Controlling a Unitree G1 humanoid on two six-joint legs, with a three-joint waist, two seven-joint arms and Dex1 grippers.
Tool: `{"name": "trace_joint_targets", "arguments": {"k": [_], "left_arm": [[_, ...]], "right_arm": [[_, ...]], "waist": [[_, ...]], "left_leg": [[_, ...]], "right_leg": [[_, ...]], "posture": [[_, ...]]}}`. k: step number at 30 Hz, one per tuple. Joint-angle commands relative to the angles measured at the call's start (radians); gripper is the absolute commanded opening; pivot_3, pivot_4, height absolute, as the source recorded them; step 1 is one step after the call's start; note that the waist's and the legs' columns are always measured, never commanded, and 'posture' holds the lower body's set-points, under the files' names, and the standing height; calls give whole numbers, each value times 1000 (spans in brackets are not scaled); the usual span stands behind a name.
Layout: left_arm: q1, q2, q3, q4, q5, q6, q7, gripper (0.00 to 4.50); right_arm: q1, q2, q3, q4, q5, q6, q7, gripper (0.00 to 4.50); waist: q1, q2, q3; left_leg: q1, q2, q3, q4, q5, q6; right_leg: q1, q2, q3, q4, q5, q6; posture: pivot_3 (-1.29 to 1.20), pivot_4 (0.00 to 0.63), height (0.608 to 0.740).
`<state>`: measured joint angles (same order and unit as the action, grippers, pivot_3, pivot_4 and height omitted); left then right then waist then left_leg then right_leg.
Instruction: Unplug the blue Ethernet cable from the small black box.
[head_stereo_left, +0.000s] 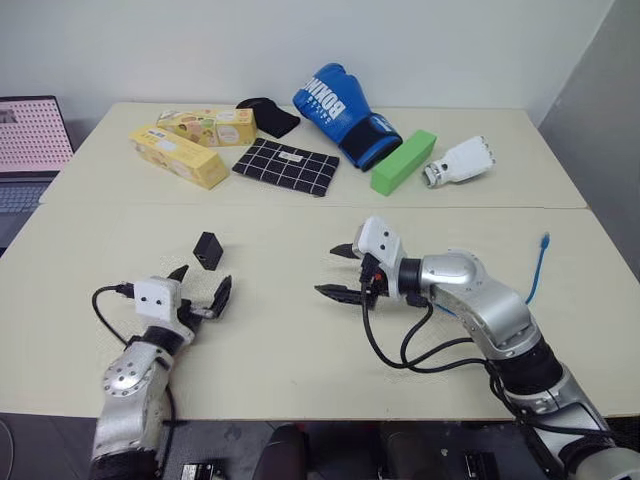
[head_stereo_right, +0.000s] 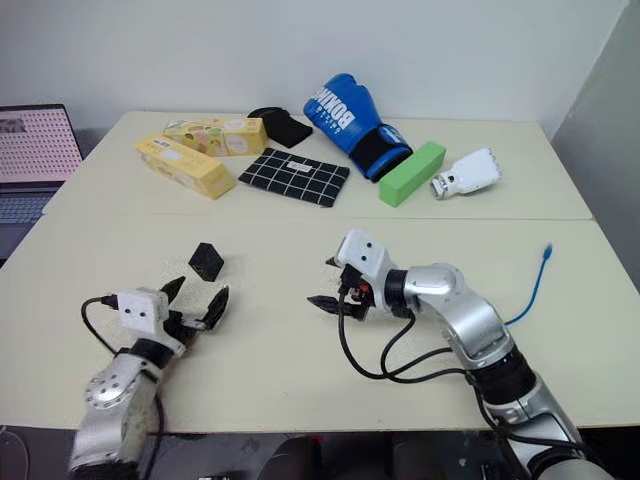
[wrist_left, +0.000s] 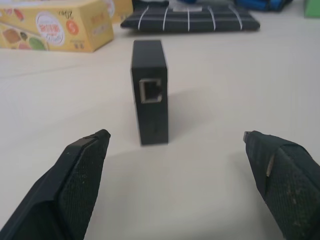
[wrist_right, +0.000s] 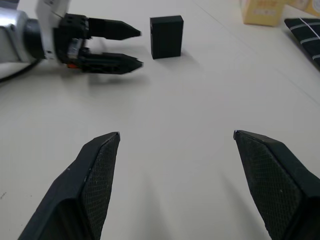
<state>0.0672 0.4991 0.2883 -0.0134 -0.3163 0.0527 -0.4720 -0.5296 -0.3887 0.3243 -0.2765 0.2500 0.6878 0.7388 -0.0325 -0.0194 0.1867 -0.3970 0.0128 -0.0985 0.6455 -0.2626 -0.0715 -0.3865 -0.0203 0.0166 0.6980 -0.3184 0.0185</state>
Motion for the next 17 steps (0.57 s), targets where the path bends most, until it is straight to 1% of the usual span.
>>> {"name": "trace_joint_targets", "arguments": {"k": [1, 5, 12, 17], "left_arm": [[40, 92, 55, -197, -65, 174, -28, 4491], [48, 176, 104, -283, -96, 265, -57, 4491], [32, 316, 176, -293, -186, 354, -216, 4491], [7, 350, 192, -265, -235, 395, -288, 4491]], "right_arm": [[28, -38, -102, -82, 35, 35, -21, 3870], [58, -130, -182, -103, 69, 50, 22, 3870], [77, -304, -291, -64, 109, 47, 107, 3870], [87, -368, -296, -12, 74, 2, 121, 3870]], "waist": [[3, 0, 0], [4, 0, 0], [1, 1, 1], [0, 1, 1]], "left_leg": [[0, 0, 0, 0, 0, 0], [1, -1, 0, 0, 0, 0], [1, -2, 2, -1, 0, 0], [2, -1, 4, -1, 0, 0]], "right_leg": [[0, 0, 0, 0, 0, 0], [2, 1, -1, 0, 0, 0], [1, 2, -1, -1, 0, 0], [1, 2, 0, -1, 0, 0]], "posture": [[0, 150, 740], [0, 150, 740], [0, 150, 740], [0, 150, 740]]}}
